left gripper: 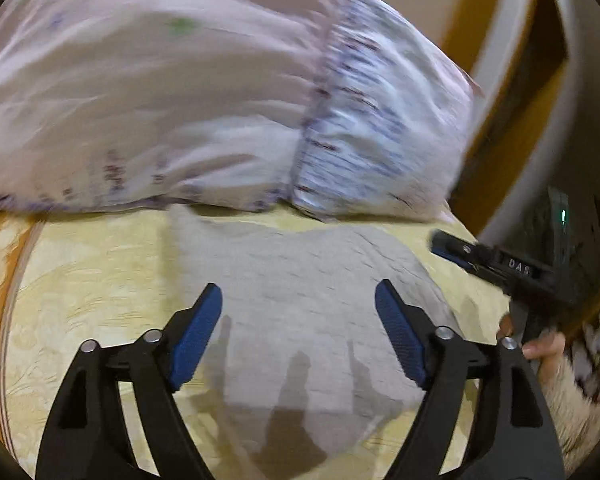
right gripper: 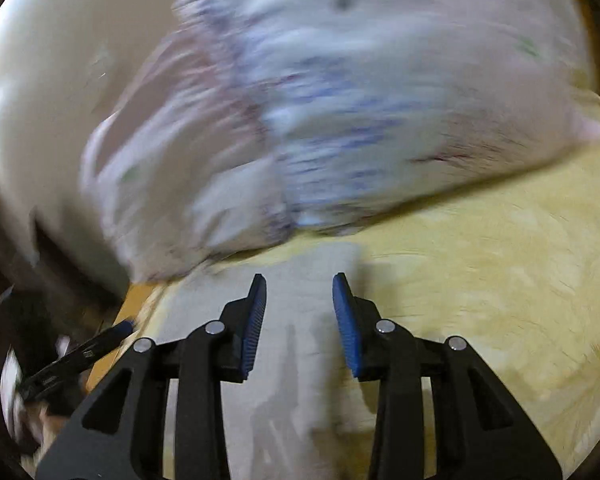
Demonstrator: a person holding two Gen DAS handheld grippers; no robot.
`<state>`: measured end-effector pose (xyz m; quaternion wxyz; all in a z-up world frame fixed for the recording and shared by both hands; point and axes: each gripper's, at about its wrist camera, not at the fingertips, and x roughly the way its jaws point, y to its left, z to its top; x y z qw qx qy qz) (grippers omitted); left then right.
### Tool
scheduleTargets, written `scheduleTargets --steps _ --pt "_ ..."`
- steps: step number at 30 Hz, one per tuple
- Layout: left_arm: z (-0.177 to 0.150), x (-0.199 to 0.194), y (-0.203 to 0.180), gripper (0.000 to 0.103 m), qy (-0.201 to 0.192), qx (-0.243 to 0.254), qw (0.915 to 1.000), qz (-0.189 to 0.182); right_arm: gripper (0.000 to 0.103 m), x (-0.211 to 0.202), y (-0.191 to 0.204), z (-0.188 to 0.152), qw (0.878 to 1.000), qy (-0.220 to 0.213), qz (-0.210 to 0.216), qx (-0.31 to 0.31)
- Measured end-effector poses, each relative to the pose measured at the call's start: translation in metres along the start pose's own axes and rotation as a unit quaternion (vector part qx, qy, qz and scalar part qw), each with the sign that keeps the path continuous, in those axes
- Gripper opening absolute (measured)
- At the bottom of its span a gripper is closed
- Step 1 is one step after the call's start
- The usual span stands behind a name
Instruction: Fold small clothes
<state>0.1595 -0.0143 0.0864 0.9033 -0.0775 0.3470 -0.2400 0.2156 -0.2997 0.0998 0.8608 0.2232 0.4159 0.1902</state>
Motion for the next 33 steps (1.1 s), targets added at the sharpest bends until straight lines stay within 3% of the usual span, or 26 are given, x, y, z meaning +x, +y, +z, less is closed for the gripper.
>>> scheduleTargets --steps 3,7,12,15,21,27,31,32,33 --pt "-0.006 0.021 -0.010 0.081 0.030 0.015 0.9994 0.005 0.035 0.023 0.015 -0.007 0.998 0.052 -0.010 -0.040" --pt "-0.017 0.046 -0.005 0.081 0.062 0.010 0.9978 0.019 0.033 0.056 0.000 -0.016 0.993 0.107 -0.051 -0.026" --pt "-0.020 0.058 -0.002 0.081 0.064 0.007 0.9976 0.026 0.033 0.055 -0.022 -0.015 0.995 0.100 -0.019 0.018" --pt "-0.024 0.063 -0.011 0.081 0.055 0.035 0.9966 0.050 0.033 0.046 -0.019 -0.020 0.996 0.090 -0.014 0.018" --pt "-0.039 0.017 -0.012 0.081 0.027 0.048 0.9956 0.076 0.040 -0.003 0.023 -0.050 0.996 0.058 -0.024 -0.068" --pt "-0.066 0.028 0.001 0.083 0.072 0.040 0.9890 0.123 0.040 0.001 0.018 -0.071 0.995 0.081 -0.028 -0.057" --pt "-0.068 0.034 0.004 0.084 0.077 0.028 0.9884 0.128 0.040 0.002 0.027 -0.070 0.994 0.077 -0.050 -0.067" --pt "-0.067 0.029 0.005 0.084 0.073 0.021 0.9894 0.124 0.042 -0.003 0.030 -0.070 0.994 0.068 -0.055 -0.069" --pt "-0.067 0.023 0.005 0.085 0.068 0.017 0.9901 0.122 0.054 -0.012 0.034 -0.072 0.994 0.056 -0.058 -0.071"
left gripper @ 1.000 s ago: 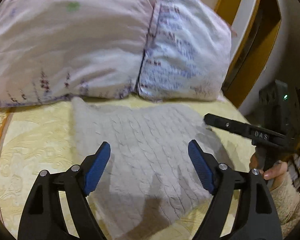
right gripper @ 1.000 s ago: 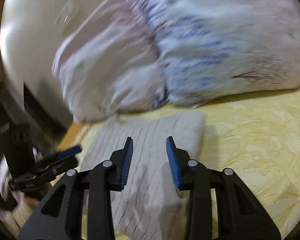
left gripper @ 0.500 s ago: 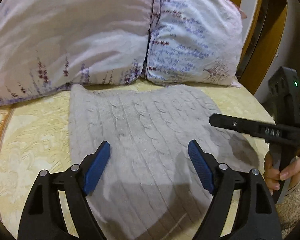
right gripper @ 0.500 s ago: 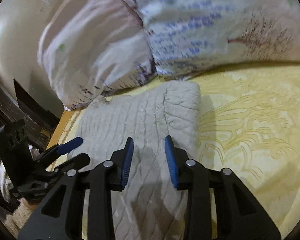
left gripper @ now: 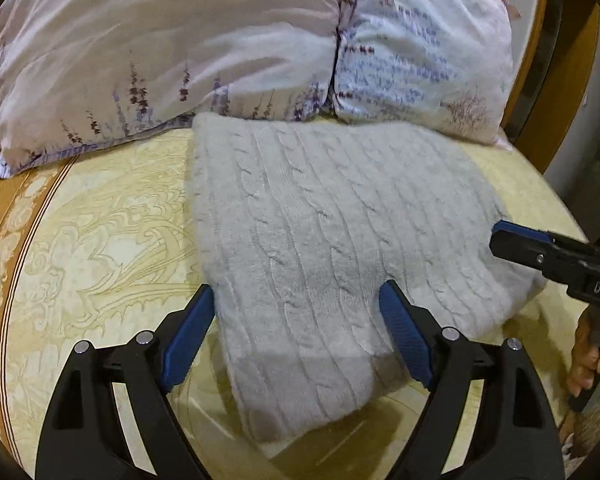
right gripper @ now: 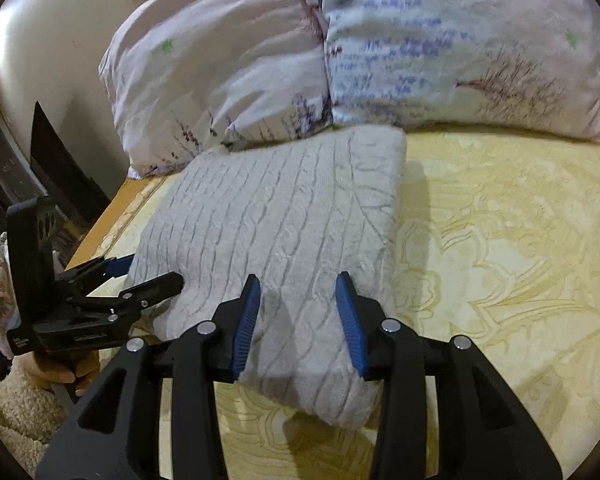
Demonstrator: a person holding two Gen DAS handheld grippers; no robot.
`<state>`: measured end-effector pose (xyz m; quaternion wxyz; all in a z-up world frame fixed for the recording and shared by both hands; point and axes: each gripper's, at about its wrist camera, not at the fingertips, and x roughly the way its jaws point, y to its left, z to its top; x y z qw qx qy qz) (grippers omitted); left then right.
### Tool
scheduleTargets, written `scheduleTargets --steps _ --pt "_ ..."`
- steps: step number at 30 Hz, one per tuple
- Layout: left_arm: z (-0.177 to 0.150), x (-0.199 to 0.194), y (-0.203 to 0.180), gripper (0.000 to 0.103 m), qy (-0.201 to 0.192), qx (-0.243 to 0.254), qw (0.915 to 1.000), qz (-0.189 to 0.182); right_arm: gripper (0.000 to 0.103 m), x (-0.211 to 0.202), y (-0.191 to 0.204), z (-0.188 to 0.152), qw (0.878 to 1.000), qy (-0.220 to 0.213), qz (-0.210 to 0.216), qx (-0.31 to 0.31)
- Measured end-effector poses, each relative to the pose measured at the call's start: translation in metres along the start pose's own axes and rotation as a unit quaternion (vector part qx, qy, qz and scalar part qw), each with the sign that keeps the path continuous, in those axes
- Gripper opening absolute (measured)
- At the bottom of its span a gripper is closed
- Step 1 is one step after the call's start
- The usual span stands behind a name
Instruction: Fold small clothes
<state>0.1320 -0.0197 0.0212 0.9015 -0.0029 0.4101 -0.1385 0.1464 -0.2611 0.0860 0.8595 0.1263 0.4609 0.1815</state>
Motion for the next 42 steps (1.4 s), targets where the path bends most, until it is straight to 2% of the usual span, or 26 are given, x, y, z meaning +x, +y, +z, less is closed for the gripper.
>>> scheduleTargets --steps 1,3,7,14,17,22,30,42 --pt "-0.002 -0.008 0.002 0.086 -0.009 -0.004 1.0000 0.000 0.072 -0.007 0.003 -0.001 1.000 -0.012 -0.005 -0.002" --pt "-0.006 -0.020 0.004 0.095 -0.019 -0.008 0.9997 0.010 0.087 -0.025 0.012 -0.008 0.998 -0.044 -0.042 -0.018" --pt "-0.021 -0.039 0.007 0.100 -0.030 -0.018 0.9991 0.023 0.098 -0.040 0.020 -0.021 0.995 -0.064 -0.078 -0.024" --pt "-0.043 -0.047 0.003 0.102 -0.022 -0.030 0.9986 0.038 0.101 -0.042 0.035 -0.048 0.986 -0.070 -0.148 -0.027" --pt "-0.048 -0.045 0.002 0.102 -0.014 -0.036 0.9984 0.042 0.101 -0.034 0.037 -0.051 0.987 -0.044 -0.151 -0.023" --pt "-0.051 -0.039 -0.004 0.102 -0.001 -0.024 0.9973 0.069 0.101 -0.025 0.040 -0.057 0.990 -0.022 -0.141 -0.015" --pt "-0.057 -0.028 -0.014 0.102 0.024 -0.014 0.9963 0.081 0.101 -0.005 0.044 -0.064 0.986 0.021 -0.162 -0.013" --pt "-0.058 -0.016 -0.020 0.102 0.048 -0.001 0.9942 0.096 0.101 0.010 0.043 -0.066 0.979 0.054 -0.194 -0.011"
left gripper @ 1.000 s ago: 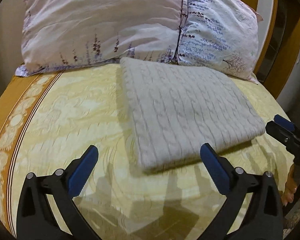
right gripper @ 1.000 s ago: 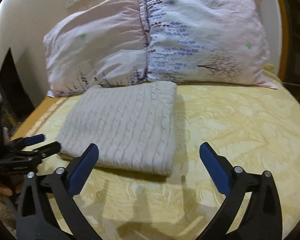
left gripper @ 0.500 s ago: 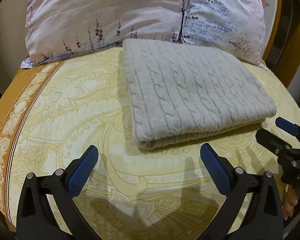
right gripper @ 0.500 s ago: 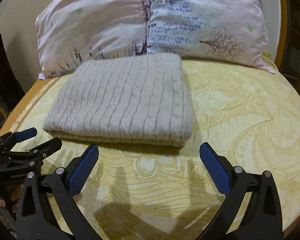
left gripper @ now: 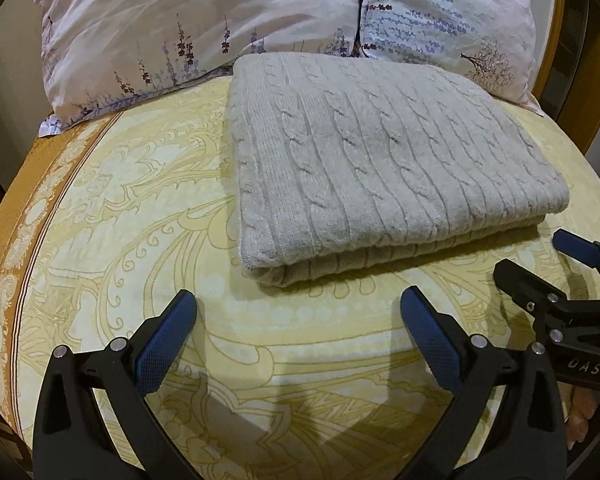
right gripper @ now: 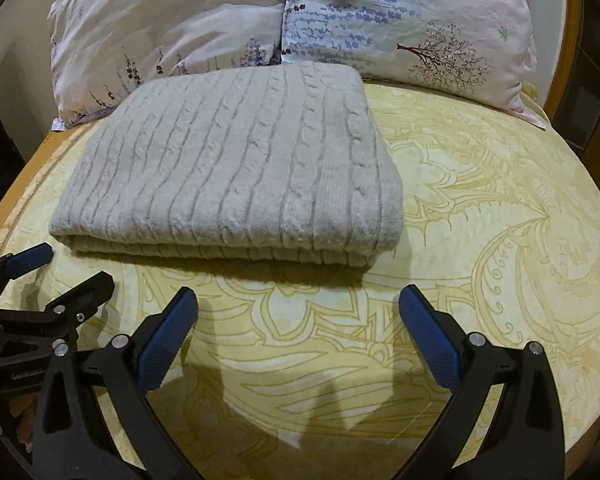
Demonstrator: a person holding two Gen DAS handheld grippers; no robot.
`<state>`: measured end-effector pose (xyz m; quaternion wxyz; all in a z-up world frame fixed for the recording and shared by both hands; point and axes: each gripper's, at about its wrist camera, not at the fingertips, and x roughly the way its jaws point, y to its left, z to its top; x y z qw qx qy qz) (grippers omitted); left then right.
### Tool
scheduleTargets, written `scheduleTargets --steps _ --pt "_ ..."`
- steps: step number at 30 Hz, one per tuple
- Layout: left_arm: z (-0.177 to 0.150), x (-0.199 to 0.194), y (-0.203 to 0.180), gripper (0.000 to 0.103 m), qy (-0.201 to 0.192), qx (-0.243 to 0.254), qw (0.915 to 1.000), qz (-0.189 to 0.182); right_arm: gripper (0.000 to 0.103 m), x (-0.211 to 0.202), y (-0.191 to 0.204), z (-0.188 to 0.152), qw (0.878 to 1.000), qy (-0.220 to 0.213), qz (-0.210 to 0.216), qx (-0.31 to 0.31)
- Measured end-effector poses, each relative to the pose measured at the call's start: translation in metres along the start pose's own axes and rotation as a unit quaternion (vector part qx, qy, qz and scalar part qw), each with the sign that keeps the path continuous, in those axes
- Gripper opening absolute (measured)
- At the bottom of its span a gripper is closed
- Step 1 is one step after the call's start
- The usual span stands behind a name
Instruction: Fold small clothes
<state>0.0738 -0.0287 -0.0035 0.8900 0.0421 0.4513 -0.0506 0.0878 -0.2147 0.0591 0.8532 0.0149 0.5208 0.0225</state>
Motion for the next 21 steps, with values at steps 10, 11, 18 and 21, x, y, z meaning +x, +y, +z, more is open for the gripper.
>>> scheduleTargets --steps 10,11,18,21 --pt "0.0007 0.0005 -0.0001 0.102 -0.003 0.000 1.0000 -0.001 0.101 0.0026 -0.0035 0.0005 1.000 0.003 -0.014 -0.002" --pt "0.0006 0.0006 -0.0002 0.102 -0.004 0.000 1.0000 -0.001 0.101 0.0025 -0.0033 0.0003 1.000 0.003 -0.014 -0.002" --pt "-0.0005 0.0001 -0.0003 0.102 -0.007 -0.001 1.0000 0.000 0.101 0.0025 -0.0027 0.0000 1.000 0.002 -0.016 -0.001" --pt "-0.0003 0.0002 0.0000 0.102 -0.007 0.000 1.0000 0.000 0.101 0.0024 -0.0026 -0.0006 1.000 0.002 -0.016 -0.001"
